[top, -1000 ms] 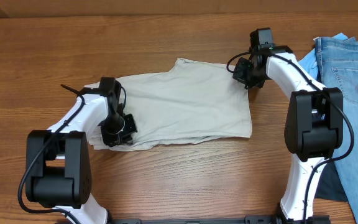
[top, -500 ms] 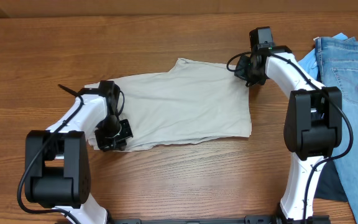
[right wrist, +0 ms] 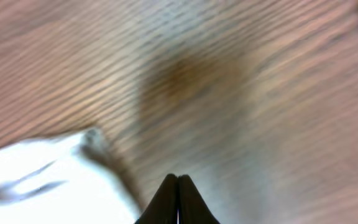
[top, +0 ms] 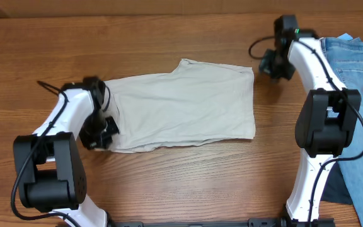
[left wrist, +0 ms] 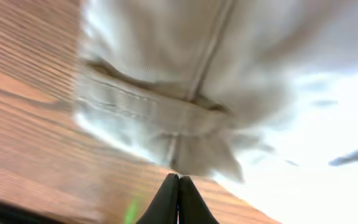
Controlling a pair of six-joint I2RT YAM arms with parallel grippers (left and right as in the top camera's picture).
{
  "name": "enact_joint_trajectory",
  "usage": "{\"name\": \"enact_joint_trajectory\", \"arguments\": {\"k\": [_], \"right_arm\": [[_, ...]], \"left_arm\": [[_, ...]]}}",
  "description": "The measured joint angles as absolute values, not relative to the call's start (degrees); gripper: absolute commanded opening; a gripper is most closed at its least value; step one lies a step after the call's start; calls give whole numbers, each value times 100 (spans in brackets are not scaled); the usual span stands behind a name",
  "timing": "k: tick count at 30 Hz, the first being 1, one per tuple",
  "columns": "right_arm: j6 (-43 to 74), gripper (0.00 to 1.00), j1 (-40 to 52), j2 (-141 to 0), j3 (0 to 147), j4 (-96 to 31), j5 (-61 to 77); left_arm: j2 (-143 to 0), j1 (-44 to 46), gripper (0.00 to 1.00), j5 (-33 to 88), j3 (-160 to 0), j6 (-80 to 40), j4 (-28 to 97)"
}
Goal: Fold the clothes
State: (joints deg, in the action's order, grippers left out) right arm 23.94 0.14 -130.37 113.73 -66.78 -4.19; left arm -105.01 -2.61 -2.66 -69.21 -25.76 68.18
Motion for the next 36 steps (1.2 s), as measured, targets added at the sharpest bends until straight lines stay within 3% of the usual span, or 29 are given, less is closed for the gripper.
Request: {"name": "enact_joint_trajectory", "arguments": {"k": [4,11,22,30,36], "right_arm": [[2397,4,56,-12886,12272,-7922,-141],[2370,4,386,-12451,12390,-9391,475],[2418,4,2359,-12449,10687,-8342,897],[2412,4,2403,-12449,9393,-7343,1822],[2386,4,2399,-12449,8899,-7266,2029]], "left_arm": [[-10468,-148,4,-318,-7655,-2574,7096],[-10342,462,4,228,-7911,-2331,6969],[-10342,1557,4,1315,-7725,-2191,6464],[-10342,1614,4,1487,-7583,-2255,6114],[-10342,1614,4,1765,-6991,-2298,5621]]}}
